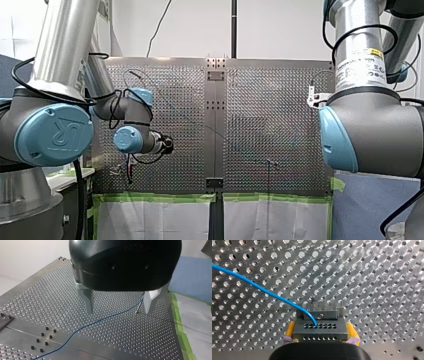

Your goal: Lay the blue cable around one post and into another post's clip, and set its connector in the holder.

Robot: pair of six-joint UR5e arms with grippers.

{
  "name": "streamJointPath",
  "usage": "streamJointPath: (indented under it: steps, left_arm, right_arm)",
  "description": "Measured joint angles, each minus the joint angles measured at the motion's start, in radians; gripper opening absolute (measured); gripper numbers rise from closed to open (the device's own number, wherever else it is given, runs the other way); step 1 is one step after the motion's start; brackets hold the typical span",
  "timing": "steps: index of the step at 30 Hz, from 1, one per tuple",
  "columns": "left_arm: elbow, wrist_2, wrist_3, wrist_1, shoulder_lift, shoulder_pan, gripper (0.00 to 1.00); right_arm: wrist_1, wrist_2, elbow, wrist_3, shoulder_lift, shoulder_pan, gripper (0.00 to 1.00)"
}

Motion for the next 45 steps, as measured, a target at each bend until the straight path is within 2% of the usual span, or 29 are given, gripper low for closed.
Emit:
streamJointPath:
  steps: [6,7,8,9,10,11,12,13,14,45]
  left_arm:
    - [0.000,0.000,0.000,0.000,0.000,0.001,0.99]
    - [0.000,0.000,0.000,0.000,0.000,0.001,0.99]
    - [0.000,0.000,0.000,0.000,0.000,0.000,0.99]
    - [0.000,0.000,0.000,0.000,0.000,0.000,0.99]
    - [0.000,0.000,0.000,0.000,0.000,0.000,0.99]
    - [0.000,0.000,0.000,0.000,0.000,0.000,0.99]
    - [0.000,0.000,0.000,0.000,0.000,0.000,0.99]
    - [0.000,0.000,0.000,0.000,0.000,0.000,0.99]
    - [0.001,0.000,0.000,0.000,0.000,0.000,0.99]
    - [0.001,0.000,-0.014,0.004,0.000,0.000,0.99]
  right_arm:
    - [0.000,0.000,0.000,0.000,0.000,0.000,0.02]
    - [0.000,0.000,0.000,0.000,0.000,0.000,0.11]
    - [0.000,0.000,0.000,0.000,0.000,0.000,0.26]
    - [0.000,0.000,0.000,0.000,0.000,0.000,0.26]
    - [0.000,0.000,0.000,0.000,0.000,0.000,0.45]
    - [0.001,0.000,0.001,0.000,0.001,0.000,0.75]
    - [0.001,0.000,0.001,0.000,0.001,0.000,0.75]
    - [0.000,0.000,0.001,0.000,0.001,0.000,0.96]
    - [0.001,0.000,0.001,0.000,0.001,0.000,1.00]
    - [0.000,0.000,0.000,0.000,0.000,0.000,1.00]
